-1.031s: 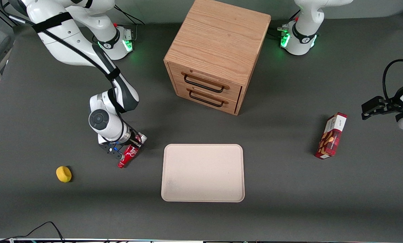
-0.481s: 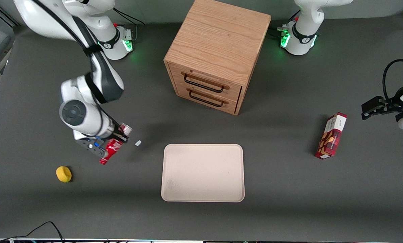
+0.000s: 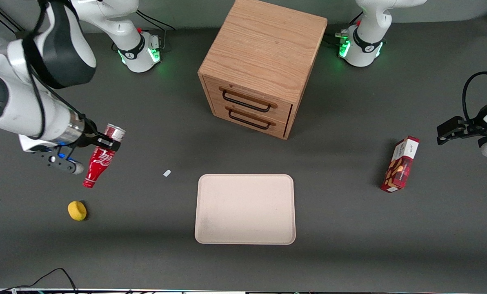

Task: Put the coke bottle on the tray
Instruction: 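Lift the bottle and swing it upright with the right gripper, then carry the upright bottle over the cream tray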

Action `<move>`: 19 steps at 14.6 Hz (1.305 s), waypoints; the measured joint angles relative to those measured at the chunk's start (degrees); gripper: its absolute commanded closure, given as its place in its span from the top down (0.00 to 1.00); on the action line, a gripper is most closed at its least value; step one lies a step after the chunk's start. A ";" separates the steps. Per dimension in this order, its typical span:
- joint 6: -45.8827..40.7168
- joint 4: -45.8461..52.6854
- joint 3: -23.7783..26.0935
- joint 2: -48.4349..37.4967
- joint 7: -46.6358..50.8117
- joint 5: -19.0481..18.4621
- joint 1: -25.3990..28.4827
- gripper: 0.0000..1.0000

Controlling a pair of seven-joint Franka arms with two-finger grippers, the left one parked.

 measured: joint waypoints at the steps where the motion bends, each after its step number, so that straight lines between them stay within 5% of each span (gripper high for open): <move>1: -0.44 1.51 0.05 0.78 -0.20 0.00 0.08 0.00; 9: -1.99 24.81 -0.66 24.52 -0.27 -0.01 9.36 0.00; 19: 18.79 30.86 -6.01 44.09 -3.29 -0.07 18.59 0.00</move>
